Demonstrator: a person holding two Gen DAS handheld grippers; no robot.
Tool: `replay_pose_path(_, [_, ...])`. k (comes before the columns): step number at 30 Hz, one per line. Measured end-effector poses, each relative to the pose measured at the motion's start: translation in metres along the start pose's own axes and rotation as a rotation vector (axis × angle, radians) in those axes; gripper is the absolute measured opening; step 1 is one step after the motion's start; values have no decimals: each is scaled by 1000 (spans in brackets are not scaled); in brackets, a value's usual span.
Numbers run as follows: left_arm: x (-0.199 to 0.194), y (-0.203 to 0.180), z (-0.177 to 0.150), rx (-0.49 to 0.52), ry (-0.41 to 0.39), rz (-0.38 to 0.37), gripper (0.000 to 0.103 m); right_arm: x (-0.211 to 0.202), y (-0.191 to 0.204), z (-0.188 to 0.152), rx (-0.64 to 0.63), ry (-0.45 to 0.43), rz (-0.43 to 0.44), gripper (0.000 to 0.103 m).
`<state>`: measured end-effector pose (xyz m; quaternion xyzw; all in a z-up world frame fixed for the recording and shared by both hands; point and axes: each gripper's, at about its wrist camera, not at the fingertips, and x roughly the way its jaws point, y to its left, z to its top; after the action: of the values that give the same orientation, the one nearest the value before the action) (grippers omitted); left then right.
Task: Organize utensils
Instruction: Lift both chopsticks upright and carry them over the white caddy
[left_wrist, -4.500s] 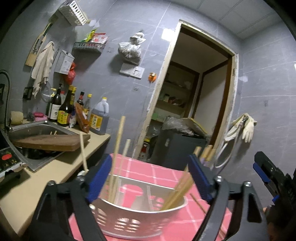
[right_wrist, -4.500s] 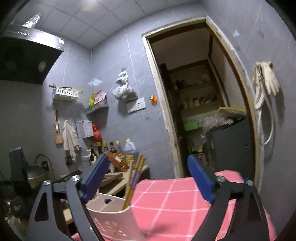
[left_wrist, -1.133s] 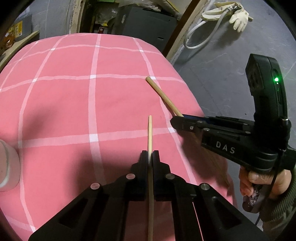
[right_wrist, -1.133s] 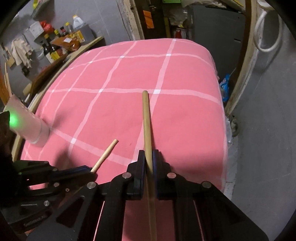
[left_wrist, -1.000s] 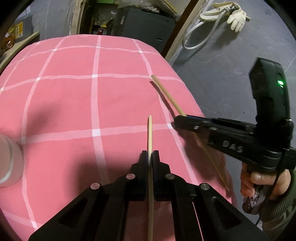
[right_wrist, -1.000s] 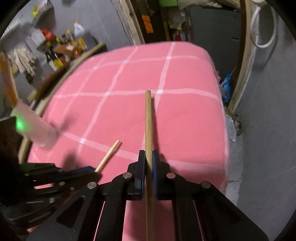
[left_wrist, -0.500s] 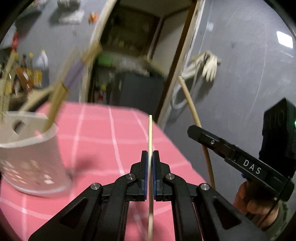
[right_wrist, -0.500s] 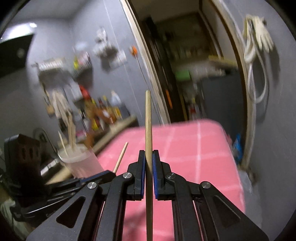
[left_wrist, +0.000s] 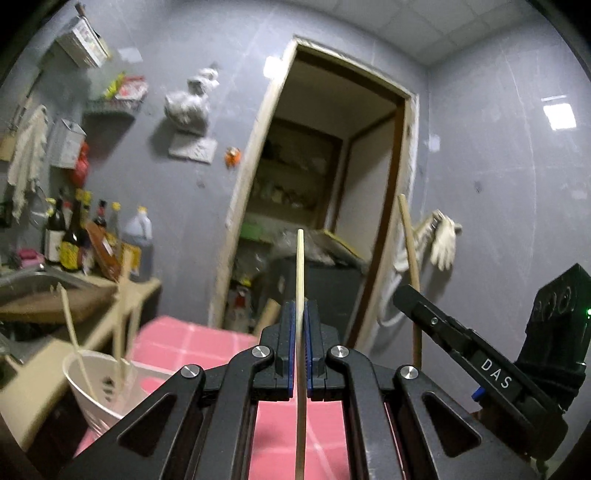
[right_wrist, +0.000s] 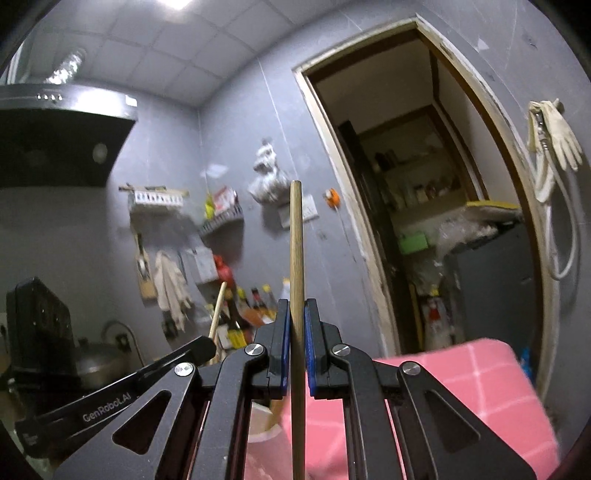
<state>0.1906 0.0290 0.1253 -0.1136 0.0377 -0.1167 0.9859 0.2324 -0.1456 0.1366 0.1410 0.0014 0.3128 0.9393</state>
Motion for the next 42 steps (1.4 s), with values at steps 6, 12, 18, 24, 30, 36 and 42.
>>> replay_pose_path(6, [-5,55,23,-23,-81,74,2,28,15,2,30,-96,44,5])
replay_pose_path(12, [-7,104,40,-64,-146,154,2,52,25,-7,41,-140,72,5])
replay_pose_path(18, [-6,142,46,-95,-205,220,2,69,34,-20,24,-186,76,6])
replay_pose_path(24, [0,162,38,-108,-215,250,2,80,38,-35,10,-200,75,6])
replay_pose_path(30, [8,165,22,-113,-194,259,2,84,35,-43,3,-188,65,6])
replay_pose_path(36, [12,162,9,-116,-179,256,2,86,37,-53,-24,-176,47,6])
replay_pose_path(42, [13,160,-6,-117,-161,265,2,89,47,-66,-78,-145,38,6])
